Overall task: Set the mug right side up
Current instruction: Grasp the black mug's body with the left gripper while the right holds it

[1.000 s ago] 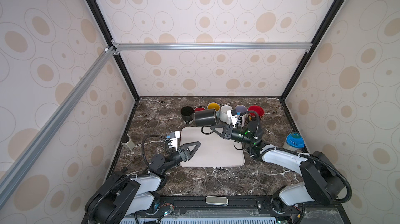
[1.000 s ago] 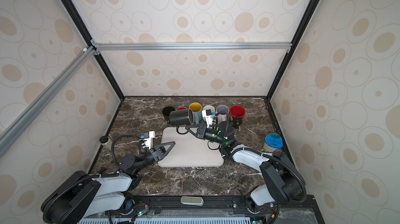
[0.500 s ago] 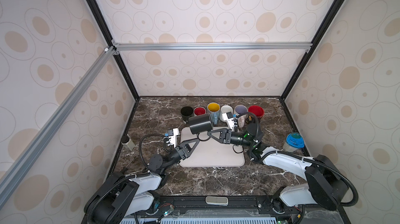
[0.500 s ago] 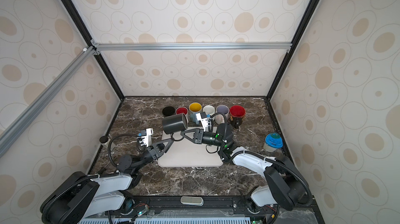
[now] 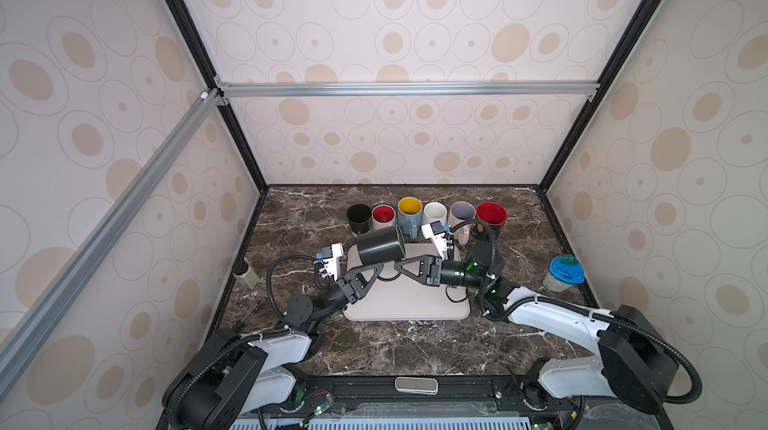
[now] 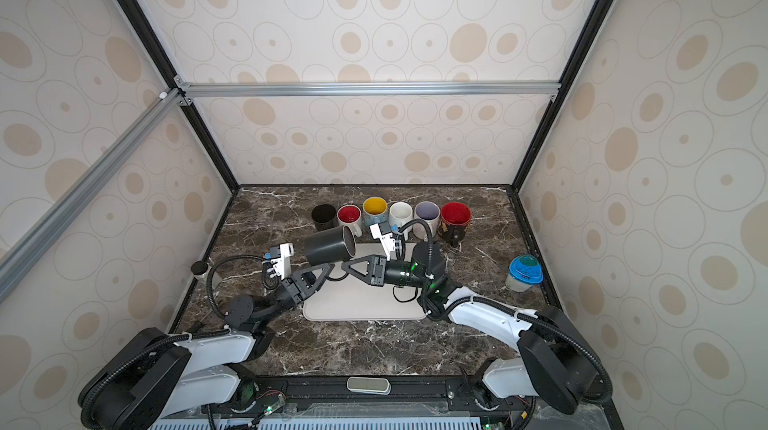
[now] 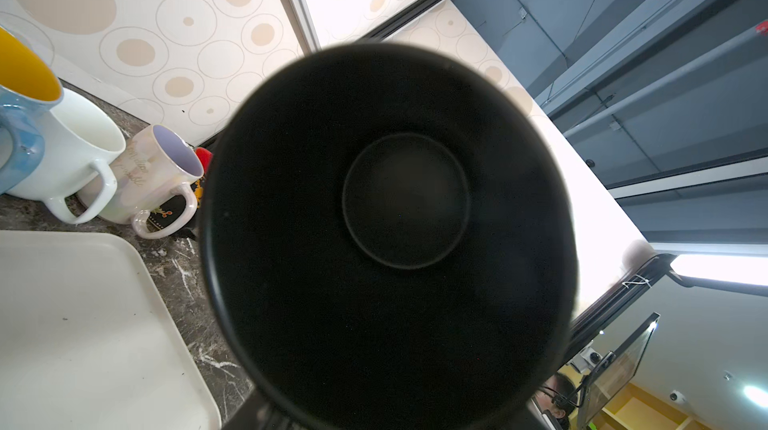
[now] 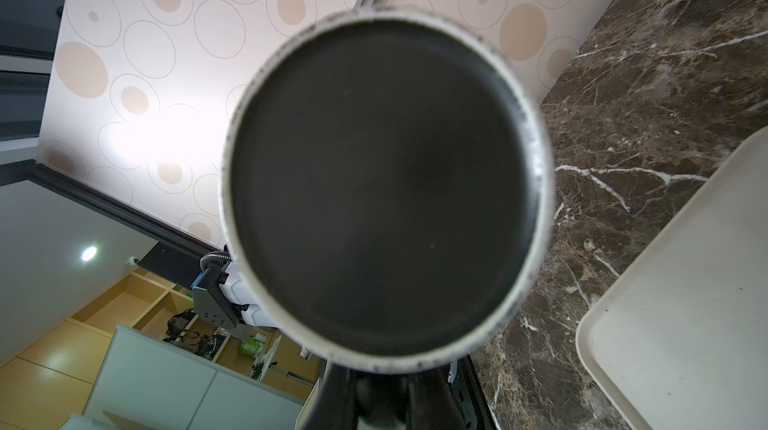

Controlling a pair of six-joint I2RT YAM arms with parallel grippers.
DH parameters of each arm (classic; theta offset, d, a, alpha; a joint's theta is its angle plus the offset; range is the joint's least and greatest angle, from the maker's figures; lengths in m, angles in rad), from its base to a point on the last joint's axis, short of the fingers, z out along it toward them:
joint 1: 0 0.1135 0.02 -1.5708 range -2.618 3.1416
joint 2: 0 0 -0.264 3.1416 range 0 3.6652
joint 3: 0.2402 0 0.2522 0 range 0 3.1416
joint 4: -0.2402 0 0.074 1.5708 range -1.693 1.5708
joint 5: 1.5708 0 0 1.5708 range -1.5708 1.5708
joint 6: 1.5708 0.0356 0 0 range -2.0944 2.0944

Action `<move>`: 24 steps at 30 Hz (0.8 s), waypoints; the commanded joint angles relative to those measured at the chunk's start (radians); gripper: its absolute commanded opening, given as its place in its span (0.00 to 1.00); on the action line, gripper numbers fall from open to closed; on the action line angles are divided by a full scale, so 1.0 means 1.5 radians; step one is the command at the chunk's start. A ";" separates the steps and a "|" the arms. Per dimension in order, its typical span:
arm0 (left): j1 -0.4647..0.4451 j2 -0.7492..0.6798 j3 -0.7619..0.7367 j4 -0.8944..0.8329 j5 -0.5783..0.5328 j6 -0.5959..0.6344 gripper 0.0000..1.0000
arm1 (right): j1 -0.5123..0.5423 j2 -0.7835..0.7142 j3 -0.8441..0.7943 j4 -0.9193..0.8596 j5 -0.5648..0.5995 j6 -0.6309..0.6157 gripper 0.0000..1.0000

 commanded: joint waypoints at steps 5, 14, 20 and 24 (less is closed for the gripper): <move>0.004 -0.006 0.035 0.161 -0.021 -0.022 0.46 | 0.030 0.026 -0.004 0.130 0.017 0.000 0.00; 0.004 -0.022 0.032 0.161 -0.044 -0.012 0.32 | 0.057 0.092 0.009 0.201 0.040 0.029 0.00; 0.005 -0.041 0.024 0.160 -0.068 -0.009 0.01 | 0.063 0.115 0.006 0.226 0.047 0.044 0.00; 0.007 -0.049 0.018 0.161 -0.075 -0.006 0.00 | 0.063 0.121 0.009 0.226 0.041 0.049 0.00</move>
